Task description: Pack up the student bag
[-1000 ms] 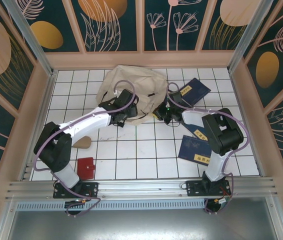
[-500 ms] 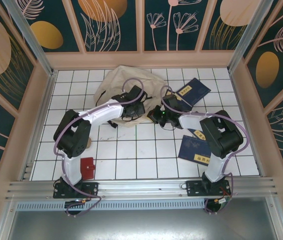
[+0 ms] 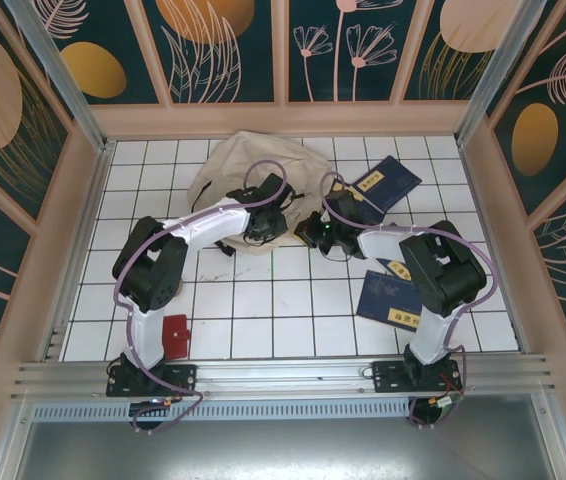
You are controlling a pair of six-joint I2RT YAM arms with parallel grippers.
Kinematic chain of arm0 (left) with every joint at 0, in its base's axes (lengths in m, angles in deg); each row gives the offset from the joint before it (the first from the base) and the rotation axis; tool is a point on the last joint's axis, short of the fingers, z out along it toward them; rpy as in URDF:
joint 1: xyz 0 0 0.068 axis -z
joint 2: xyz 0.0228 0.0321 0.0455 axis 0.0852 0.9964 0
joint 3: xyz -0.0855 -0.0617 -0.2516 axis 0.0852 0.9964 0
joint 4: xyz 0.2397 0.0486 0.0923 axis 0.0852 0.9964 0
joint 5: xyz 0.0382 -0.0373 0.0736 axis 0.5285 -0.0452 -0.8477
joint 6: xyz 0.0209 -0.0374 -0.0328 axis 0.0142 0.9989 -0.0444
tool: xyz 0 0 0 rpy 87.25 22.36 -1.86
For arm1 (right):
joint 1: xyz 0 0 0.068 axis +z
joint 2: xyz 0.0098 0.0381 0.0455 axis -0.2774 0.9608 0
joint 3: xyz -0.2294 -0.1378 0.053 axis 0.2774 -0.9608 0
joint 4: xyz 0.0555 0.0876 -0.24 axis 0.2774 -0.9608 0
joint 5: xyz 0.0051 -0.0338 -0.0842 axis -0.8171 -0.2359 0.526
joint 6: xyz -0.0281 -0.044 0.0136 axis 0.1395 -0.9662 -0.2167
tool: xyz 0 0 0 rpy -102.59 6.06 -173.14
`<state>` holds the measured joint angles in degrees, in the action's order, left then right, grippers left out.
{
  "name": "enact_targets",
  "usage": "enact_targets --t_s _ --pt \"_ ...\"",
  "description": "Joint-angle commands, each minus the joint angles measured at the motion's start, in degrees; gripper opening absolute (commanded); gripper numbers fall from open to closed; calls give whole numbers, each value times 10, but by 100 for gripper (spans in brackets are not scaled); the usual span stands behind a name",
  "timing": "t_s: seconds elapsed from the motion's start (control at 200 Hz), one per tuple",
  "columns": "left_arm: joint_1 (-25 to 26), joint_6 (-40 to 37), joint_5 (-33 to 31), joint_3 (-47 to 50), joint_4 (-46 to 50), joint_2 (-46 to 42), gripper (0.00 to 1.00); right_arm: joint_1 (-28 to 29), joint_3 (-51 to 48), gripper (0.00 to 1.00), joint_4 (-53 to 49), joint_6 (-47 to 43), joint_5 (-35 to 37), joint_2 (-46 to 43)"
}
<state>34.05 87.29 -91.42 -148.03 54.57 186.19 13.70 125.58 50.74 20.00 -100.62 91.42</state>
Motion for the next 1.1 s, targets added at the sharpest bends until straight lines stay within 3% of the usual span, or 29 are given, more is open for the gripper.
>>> enact_targets --t_s 0.0,0.18,0.455,0.706,1.096 --pt "-3 2 27 -13 -1 6 28 7 1 1 14 -9 -1 -14" --pt "-2 2 -3 -7 -7 -15 0 6 3 0 4 -11 9 -15" --pt "-2 11 -76 46 13 -97 0 1 3 0 -61 -14 79 -23" --pt "-2 17 -112 107 26 -153 0 -11 -5 0 -48 12 81 -13" --pt "-11 -13 -239 120 61 -179 0 -48 -11 0 -80 -4 89 -37"
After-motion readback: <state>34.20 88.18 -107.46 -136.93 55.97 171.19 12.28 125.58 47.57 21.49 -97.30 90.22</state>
